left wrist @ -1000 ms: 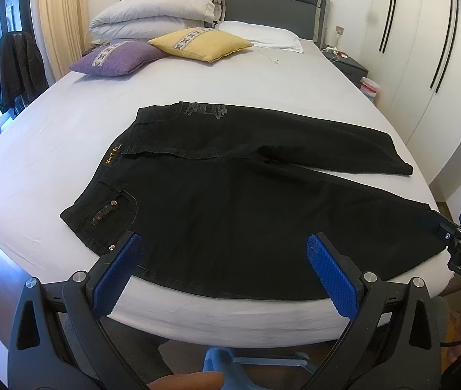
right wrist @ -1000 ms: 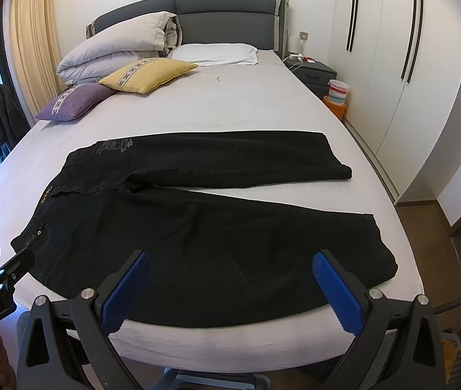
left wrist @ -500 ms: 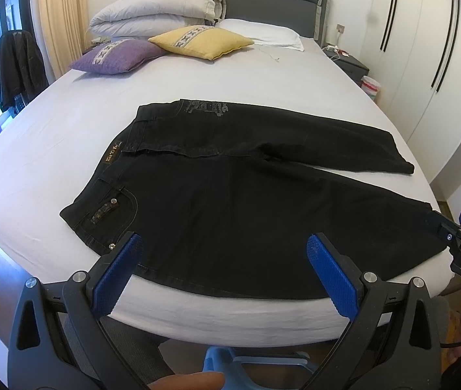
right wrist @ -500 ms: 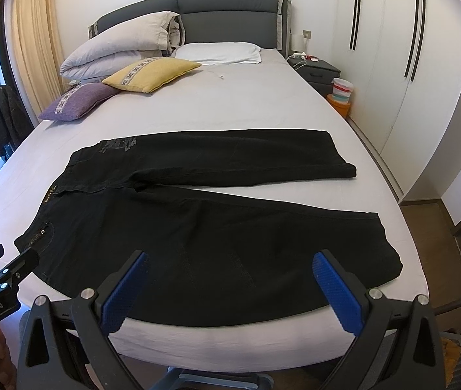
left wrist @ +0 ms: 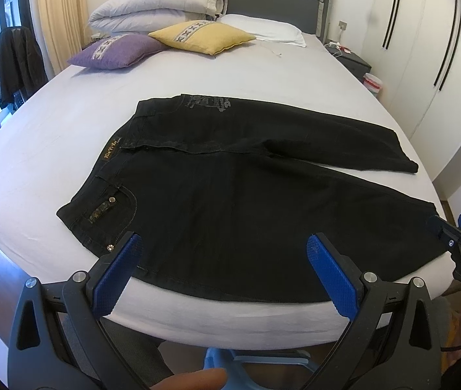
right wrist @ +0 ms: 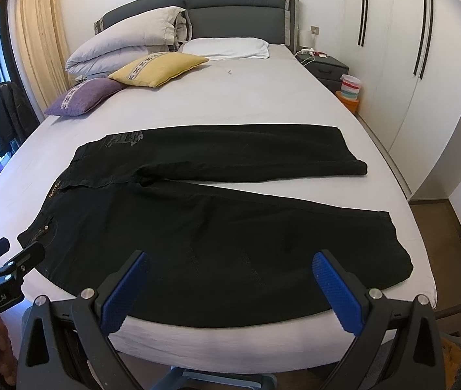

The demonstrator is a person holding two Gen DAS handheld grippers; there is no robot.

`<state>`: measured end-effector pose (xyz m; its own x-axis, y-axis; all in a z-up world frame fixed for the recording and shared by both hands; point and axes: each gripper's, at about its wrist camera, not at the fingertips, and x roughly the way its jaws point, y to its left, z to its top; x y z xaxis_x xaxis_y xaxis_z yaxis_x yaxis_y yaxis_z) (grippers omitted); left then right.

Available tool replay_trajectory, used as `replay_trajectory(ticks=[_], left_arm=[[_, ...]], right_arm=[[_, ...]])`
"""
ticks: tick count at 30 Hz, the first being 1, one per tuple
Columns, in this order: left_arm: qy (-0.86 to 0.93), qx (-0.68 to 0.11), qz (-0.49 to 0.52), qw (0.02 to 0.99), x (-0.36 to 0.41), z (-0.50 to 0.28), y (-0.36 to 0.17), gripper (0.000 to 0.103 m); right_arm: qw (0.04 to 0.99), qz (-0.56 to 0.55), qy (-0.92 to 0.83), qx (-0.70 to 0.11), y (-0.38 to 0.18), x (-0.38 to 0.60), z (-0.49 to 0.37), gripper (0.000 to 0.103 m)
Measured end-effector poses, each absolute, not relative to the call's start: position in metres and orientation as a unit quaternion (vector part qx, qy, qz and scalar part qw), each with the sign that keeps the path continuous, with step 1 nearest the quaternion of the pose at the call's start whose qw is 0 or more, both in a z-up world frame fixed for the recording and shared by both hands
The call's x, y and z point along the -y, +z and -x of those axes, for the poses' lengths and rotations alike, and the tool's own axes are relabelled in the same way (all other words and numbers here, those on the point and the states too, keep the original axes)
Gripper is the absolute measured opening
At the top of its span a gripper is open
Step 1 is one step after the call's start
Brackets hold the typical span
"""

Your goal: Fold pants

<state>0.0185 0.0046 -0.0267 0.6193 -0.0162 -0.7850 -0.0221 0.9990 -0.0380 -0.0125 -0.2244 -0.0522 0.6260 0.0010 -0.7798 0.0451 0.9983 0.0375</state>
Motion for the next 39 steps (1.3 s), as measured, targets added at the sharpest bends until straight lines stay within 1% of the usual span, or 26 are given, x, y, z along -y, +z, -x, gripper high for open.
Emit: replay_trajectory(ticks=[4, 6, 8, 10, 14, 16, 18, 20, 21, 22, 24, 29, 33, 34, 35, 39], left_arm=[[-0.020, -0.422, 0.009, 0.906, -0.002, -0.018, -0.029, 0.103], [-0.045, -0.414, -0.026, 0.909, 0.001, -0.021, -0.032, 0.103], [-0.070, -0.423, -0.043, 0.902, -0.002, -0.030, -0.035, 0.103], [-0.119, -0.431, -0.037, 0.894, -0.011, -0.049, -0.035, 0.103], [-0.114, -0.432, -0.086, 0.891, -0.032, -0.108, -0.036, 0.103], [-0.105, -0.426, -0.125, 0.890, -0.043, -0.148, -0.038, 0.103], [-0.101, -0.441, -0.133, 0.882, -0.059, -0.193, -0.041, 0.103], [-0.114, -0.440, -0.125, 0.882, -0.079, -0.241, -0.043, 0.103], [-0.112, -0.440, -0.132, 0.881, -0.086, -0.266, -0.045, 0.103], [-0.110, -0.445, -0.143, 0.877, -0.092, -0.292, -0.050, 0.103], [-0.130, -0.468, -0.160, 0.859, -0.101, -0.344, -0.062, 0.103], [-0.173, -0.507, -0.237, 0.811, -0.105, -0.434, -0.099, 0.103], [-0.220, -0.544, -0.209, 0.782, -0.112, -0.466, -0.125, 0.102], [-0.228, -0.557, -0.205, 0.772, -0.114, -0.475, -0.133, 0.100], [-0.231, -0.567, -0.203, 0.764, -0.116, -0.483, -0.140, 0.095], [-0.245, -0.603, -0.185, 0.736, -0.126, -0.505, -0.170, 0.079]], right_arm=[[0.900, -0.029, 0.025, -0.434, -0.053, 0.228, 0.003, 0.103], [0.899, -0.035, 0.059, -0.432, -0.052, 0.233, -0.005, 0.103], [0.898, -0.041, 0.108, -0.425, -0.048, 0.240, -0.020, 0.103], [0.898, -0.036, 0.157, -0.409, -0.041, 0.249, -0.039, 0.103], [0.896, -0.006, 0.222, -0.385, -0.031, 0.261, -0.087, 0.103], [0.891, 0.011, 0.245, -0.381, -0.030, 0.266, -0.113, 0.103], [0.887, 0.027, 0.263, -0.379, -0.030, 0.269, -0.138, 0.102], [0.881, 0.041, 0.282, -0.378, -0.034, 0.272, -0.166, 0.099], [0.878, 0.047, 0.287, -0.381, -0.038, 0.273, -0.179, 0.096], [0.874, 0.052, 0.293, -0.385, -0.042, 0.273, -0.194, 0.092], [0.864, 0.059, 0.311, -0.392, -0.051, 0.275, -0.219, 0.088], [0.834, 0.086, 0.362, -0.408, -0.084, 0.271, -0.269, 0.088], [0.818, 0.095, 0.388, -0.413, -0.102, 0.270, -0.292, 0.088], [0.813, 0.095, 0.397, -0.415, -0.108, 0.270, -0.299, 0.088], [0.810, 0.096, 0.401, -0.417, -0.113, 0.270, -0.304, 0.088], [0.800, 0.098, 0.411, -0.427, -0.127, 0.268, -0.323, 0.088]])
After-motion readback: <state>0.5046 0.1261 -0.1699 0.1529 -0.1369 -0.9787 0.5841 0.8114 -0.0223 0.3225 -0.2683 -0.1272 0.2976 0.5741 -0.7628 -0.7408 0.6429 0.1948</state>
